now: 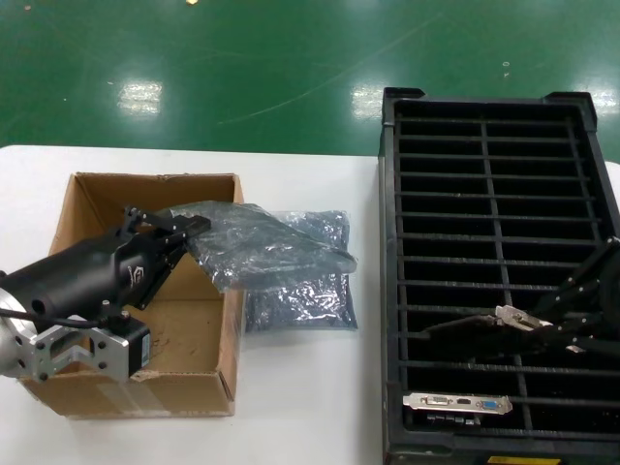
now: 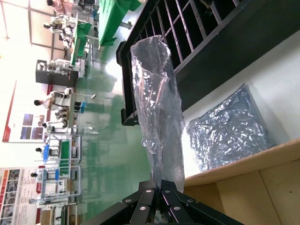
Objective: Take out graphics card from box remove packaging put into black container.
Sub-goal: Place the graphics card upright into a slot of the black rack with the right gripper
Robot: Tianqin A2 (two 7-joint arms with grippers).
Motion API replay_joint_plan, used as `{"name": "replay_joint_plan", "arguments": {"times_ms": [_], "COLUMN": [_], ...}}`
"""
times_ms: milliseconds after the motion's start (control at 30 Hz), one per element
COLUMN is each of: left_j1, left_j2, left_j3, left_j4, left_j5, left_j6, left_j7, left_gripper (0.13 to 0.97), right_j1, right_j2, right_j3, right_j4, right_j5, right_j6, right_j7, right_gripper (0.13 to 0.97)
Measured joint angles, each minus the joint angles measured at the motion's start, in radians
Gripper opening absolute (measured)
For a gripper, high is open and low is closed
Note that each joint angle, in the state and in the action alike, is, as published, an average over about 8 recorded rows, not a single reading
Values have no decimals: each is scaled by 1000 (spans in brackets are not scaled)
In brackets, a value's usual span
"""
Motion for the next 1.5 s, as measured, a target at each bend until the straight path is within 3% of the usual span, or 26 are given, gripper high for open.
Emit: {"name": "replay_joint_plan", "arguments": {"times_ms": [1100, 1500], "left_j1": [0, 0], "left_j2": [0, 0], "left_j3": [0, 0], "left_j4": [0, 0], "left_j5": [0, 0], "left_j6": [0, 0], "left_j7": [0, 0], "left_gripper": [139, 139], "right_j1": [49, 124], "right_j2": [-31, -46], "right_j3": [-70, -177], "right_j4": [-56, -65], "right_j5": [-48, -37], "right_j6": [0, 0], "right_j7": [-58, -62], "right_gripper": [189, 189]}}
